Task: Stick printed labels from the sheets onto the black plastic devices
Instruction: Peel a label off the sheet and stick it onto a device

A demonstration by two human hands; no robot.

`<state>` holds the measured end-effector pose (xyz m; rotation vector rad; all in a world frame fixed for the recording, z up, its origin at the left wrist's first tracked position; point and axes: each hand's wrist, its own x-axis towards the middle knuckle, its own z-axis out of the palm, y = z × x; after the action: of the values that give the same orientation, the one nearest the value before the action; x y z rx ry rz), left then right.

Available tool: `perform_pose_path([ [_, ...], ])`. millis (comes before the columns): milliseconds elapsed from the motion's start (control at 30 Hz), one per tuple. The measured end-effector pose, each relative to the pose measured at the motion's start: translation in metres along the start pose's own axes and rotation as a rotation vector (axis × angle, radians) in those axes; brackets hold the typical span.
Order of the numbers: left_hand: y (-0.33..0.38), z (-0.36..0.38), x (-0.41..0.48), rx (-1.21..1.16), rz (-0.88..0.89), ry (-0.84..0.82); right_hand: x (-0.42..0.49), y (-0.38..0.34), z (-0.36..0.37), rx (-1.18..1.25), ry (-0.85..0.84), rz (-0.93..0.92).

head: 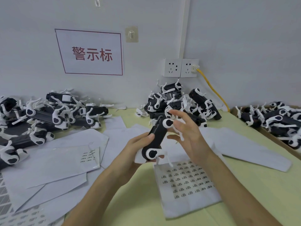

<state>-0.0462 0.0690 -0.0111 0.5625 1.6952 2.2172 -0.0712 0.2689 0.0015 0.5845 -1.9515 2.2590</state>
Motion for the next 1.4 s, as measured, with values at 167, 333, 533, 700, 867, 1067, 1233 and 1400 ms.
perform_pose_path([
  [167, -0.006, -0.002, 0.005, -0.067, 0.034, 0.107, 0.005, -0.001, -0.006, 0.14, 0.227, -0.079],
  [333, -0.005, -0.003, 0.005, -0.043, 0.079, 0.22, 0.004, -0.004, -0.01, 0.189, 0.283, -0.113],
  [533, -0.008, 0.0, 0.005, 0.028, 0.088, 0.241, -0.001, 0.002, 0.002, 0.01, -0.009, -0.049],
  [700, -0.01, 0.003, 0.006, 0.054, 0.096, 0.257, -0.001, 0.007, 0.007, -0.176, -0.018, -0.06],
  [867, -0.013, 0.003, 0.006, 0.11, 0.104, 0.284, -0.003, 0.008, 0.008, -0.185, -0.053, -0.042],
  [1067, -0.015, 0.002, 0.008, 0.15, 0.134, 0.286, -0.002, 0.01, 0.012, -0.225, -0.036, -0.077],
  [1233, -0.017, 0.001, 0.009, 0.172, 0.155, 0.28, -0.002, 0.013, 0.015, -0.273, -0.031, -0.108],
  [1400, -0.018, 0.001, 0.01, 0.203, 0.163, 0.296, -0.003, 0.012, 0.016, -0.283, -0.019, -0.109],
])
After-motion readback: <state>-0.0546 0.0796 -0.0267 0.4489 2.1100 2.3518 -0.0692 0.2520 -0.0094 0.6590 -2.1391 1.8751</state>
